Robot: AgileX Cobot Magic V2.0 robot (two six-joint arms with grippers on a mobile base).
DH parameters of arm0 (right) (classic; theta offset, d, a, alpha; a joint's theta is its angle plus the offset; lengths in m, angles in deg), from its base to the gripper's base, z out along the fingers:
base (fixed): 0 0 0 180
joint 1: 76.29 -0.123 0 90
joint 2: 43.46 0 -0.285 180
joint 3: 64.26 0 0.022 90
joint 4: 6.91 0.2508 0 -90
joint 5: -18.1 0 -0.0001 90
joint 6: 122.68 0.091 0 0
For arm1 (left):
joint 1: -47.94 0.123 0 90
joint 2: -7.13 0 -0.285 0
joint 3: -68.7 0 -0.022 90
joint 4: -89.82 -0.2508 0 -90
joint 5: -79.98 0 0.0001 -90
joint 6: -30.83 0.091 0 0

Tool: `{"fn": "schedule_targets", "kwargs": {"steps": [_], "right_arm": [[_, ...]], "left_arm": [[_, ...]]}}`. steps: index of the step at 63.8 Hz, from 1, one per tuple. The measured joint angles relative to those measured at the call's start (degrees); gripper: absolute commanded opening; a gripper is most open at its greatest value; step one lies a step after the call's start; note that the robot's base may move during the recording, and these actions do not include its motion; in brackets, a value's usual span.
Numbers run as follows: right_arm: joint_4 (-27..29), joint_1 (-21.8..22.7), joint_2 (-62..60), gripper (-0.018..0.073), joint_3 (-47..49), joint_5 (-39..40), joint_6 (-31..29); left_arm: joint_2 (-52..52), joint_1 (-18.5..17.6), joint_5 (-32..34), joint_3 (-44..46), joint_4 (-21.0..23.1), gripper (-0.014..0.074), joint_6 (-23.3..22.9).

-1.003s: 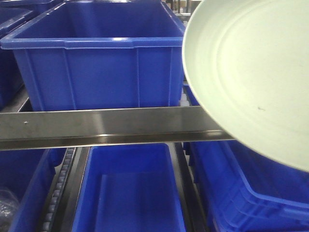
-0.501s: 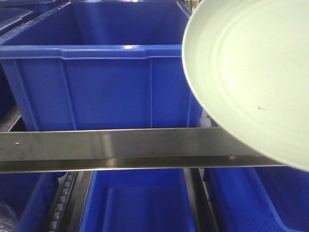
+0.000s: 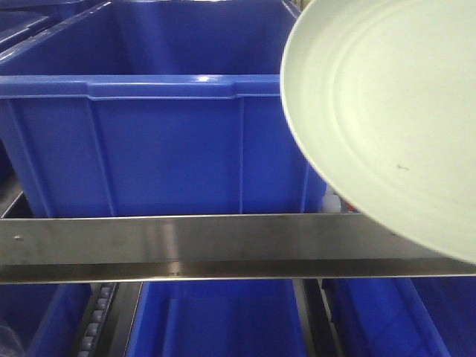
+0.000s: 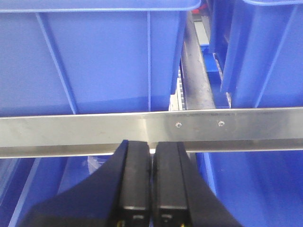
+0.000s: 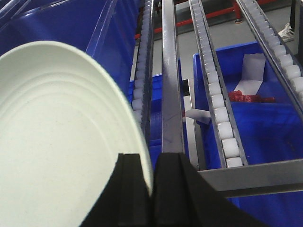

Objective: Place green plate on second shelf with right arm
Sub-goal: 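Approach the rack shelf and hold the plate above the shelf rail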

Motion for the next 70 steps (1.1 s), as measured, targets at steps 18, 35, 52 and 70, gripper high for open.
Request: {"fn": "schedule_targets", "kwargs": {"steps": [18,35,52,70], "right_arm": [[0.0,0.0,0.0,0.0055,0.0,0.0,0.0],[0.0,0.0,0.0,0.0055,0.0,0.0,0.0],[0.0,0.0,0.0,0.0055,0.0,0.0,0.0],[0.0,0.0,0.0,0.0055,0.0,0.0,0.0]], "left_arm": [[0.0,0.0,0.0,0.0,0.0,0.0125,0.0],[0.0,0.0,0.0,0.0,0.0,0.0125,0.0],[0.0,0.0,0.0,0.0,0.0,0.0125,0.0],[0.0,0.0,0.0,0.0,0.0,0.0125,0.0]]}}
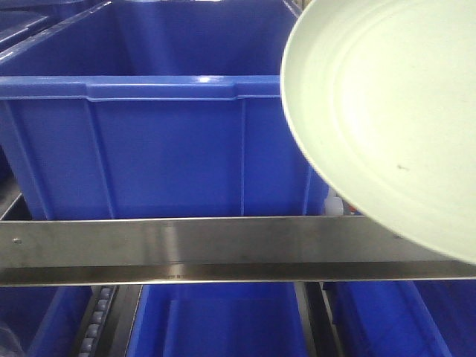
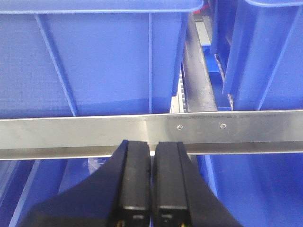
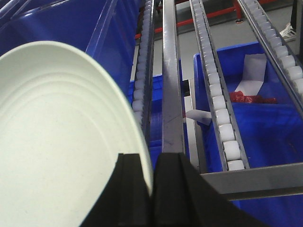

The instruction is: Place green plate on second shelf with right arm

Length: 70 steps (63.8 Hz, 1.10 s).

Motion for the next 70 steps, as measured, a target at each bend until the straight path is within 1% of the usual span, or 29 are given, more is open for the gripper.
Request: {"fn": "schedule_targets", "kwargs": {"steps": [43,58,64,70], "right_arm": [[0.0,0.0,0.4,0.0055,0.8,1.8,0.0],[0.0,0.0,10.3,0.0055,9.8,1.0,0.0],[0.0,0.0,17.3,0.0055,15.2,0.9,0.0],[0.0,-1.0,25.0,0.0055,22.1,0.9,0.0]], "left_arm": [[0.0,0.0,0.0,0.0,0.0,0.0125,0.0],[0.0,0.0,0.0,0.0,0.0,0.0125,0.0],[0.0,0.0,0.0,0.0,0.0,0.0125,0.0],[0.0,0.0,0.0,0.0,0.0,0.0125,0.0]]}}
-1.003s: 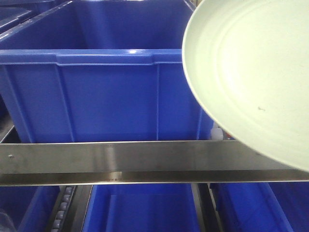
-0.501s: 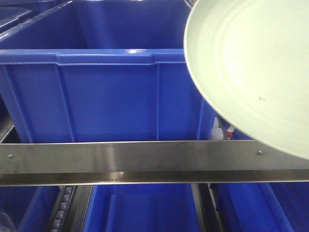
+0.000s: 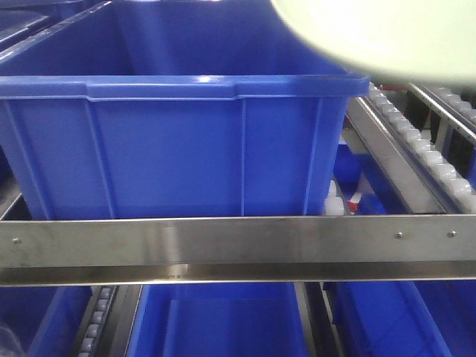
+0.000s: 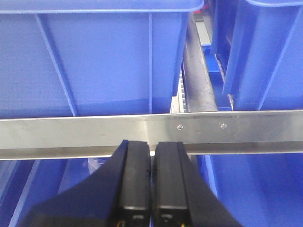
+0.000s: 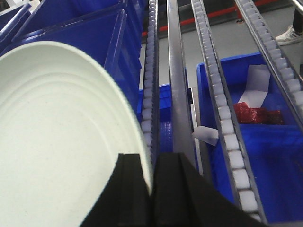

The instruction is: Place green plate on second shelf with right arm

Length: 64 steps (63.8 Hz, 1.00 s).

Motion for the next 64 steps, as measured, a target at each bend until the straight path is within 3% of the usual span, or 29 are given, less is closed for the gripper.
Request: {"fn": "schedule_targets", "kwargs": {"steps": [40,64], "right_arm": [[0.0,-17.5,55.4,0.0055,48.4,-0.2,0.0],[0.0,-20.6,63.2,0.0063,56.1,-3.1,0.0]], "left_arm": [[0.0,0.0,0.0,0.0,0.0,0.0125,0.0],[0.0,0.0,0.0,0.0,0.0,0.0125,0.0]]}}
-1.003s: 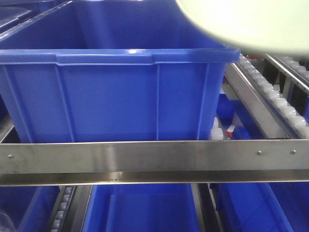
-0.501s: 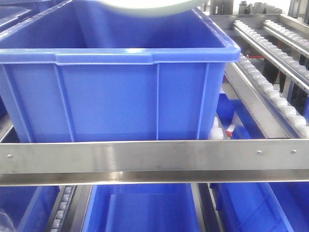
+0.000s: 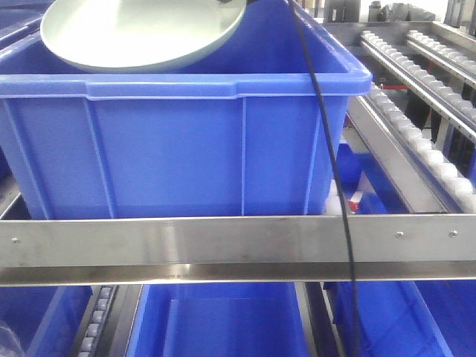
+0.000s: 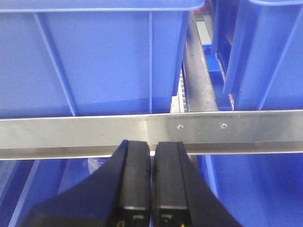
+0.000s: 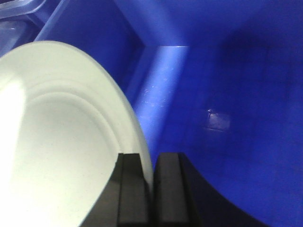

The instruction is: Place green plate on second shelf with right arm

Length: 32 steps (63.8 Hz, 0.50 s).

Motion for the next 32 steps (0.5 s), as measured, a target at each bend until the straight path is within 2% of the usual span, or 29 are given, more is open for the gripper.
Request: {"fn": "schedule_targets", "kwargs": {"steps": [4,17,32], "right_arm": [[0.0,-0.1,0.0,0.0101,0.0,0.0,0.0],[-0.5,-0.1,0.1,0.035,0.1,0.0,0.0],[-1.9,-0.1,-0.5,0.0361,0.1,-0.1,0.0]], "left_arm": [[0.0,0.0,0.0,0.0,0.0,0.0125,0.0],[0.0,0.0,0.0,0.0,0.0,0.0125,0.0],[0.0,0.0,0.0,0.0,0.0,0.0125,0.0]]}}
